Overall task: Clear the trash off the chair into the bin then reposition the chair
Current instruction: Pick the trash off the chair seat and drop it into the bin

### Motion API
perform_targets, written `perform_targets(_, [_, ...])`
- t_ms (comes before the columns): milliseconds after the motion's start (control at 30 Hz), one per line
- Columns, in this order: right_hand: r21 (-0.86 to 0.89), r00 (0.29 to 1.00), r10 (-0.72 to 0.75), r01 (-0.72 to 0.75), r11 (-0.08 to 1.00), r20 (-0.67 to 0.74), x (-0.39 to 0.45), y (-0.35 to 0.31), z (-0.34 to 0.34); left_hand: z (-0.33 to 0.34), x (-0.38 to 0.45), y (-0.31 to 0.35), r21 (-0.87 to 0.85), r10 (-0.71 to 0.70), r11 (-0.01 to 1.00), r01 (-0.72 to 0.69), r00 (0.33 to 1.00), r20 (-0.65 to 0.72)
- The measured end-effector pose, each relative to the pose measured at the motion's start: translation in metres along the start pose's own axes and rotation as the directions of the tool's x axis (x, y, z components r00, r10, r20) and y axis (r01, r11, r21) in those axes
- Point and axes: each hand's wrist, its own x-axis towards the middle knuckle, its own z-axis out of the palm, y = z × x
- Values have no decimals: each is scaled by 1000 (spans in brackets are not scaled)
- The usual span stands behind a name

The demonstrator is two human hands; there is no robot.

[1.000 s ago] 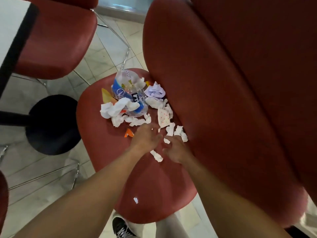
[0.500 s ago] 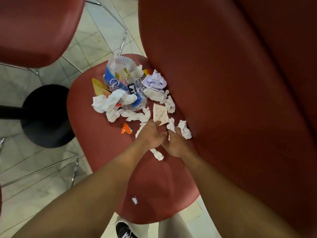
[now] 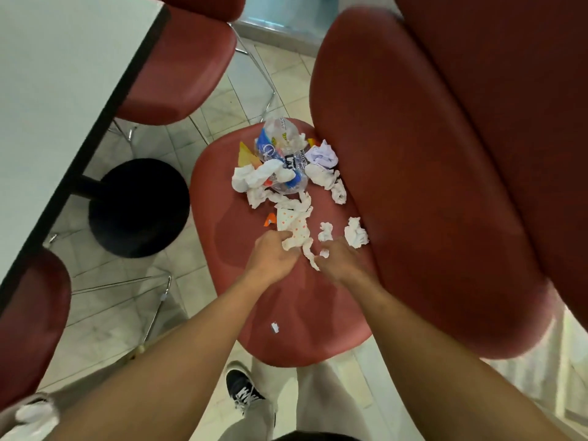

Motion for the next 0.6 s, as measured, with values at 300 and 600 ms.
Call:
perform_targets(300, [159,969,-41,81,984,-242,-107,-50,44,-37,-113,-76,-79,1,997,-17,980,-200])
perform_targets(600, [175,965,-106,150,973,-240,-194,-92,128,-61,-212,-170,-89,25,995,-51,961,-275])
